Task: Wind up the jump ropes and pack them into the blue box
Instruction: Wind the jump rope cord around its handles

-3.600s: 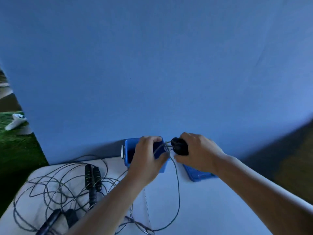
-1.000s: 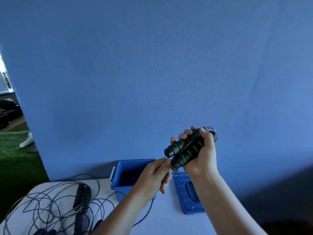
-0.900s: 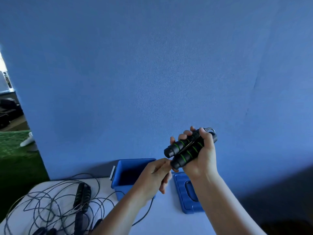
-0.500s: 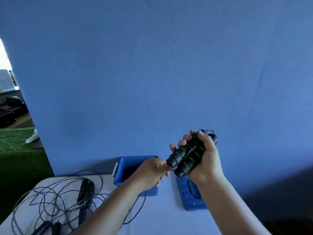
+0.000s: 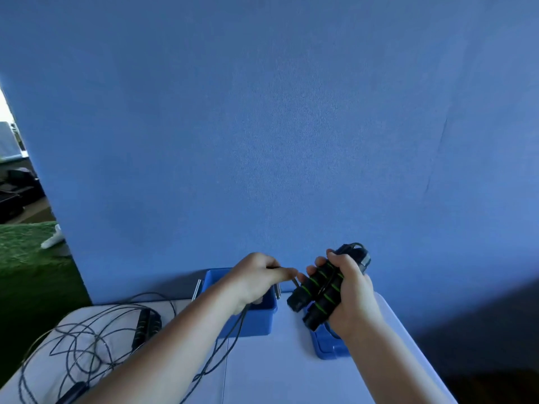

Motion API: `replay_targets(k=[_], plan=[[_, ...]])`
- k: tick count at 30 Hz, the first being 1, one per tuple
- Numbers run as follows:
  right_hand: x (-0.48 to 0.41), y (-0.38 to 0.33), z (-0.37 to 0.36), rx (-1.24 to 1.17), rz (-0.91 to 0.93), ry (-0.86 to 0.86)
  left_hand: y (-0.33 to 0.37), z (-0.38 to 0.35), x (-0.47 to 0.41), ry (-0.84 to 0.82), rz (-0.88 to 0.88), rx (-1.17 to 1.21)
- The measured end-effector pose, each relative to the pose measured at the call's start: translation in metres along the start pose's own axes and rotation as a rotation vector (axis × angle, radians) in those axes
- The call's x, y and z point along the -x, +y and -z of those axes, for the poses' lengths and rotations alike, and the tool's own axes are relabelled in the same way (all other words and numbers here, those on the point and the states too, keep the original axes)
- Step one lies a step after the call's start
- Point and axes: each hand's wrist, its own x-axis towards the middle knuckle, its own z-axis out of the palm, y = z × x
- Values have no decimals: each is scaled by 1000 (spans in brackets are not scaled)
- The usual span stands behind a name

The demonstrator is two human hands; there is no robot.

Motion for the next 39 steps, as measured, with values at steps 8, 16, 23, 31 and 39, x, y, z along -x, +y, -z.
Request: replay_targets(k=[8,16,23,31,39], plan=[[-2,11,6,136,99,142,18,-6,3,8,95,196],[-3,16,3,71,132,248,21,-17,12,53,-2,85],[-11,17,-4,18,146,238,15,-32,24,98,-142,28],[-20,23,-12,-59,166,239,-11,-55,29,298,-422,-99],[-24,33,-20,-128,231,278,-29,-72,34,518,-436,81]])
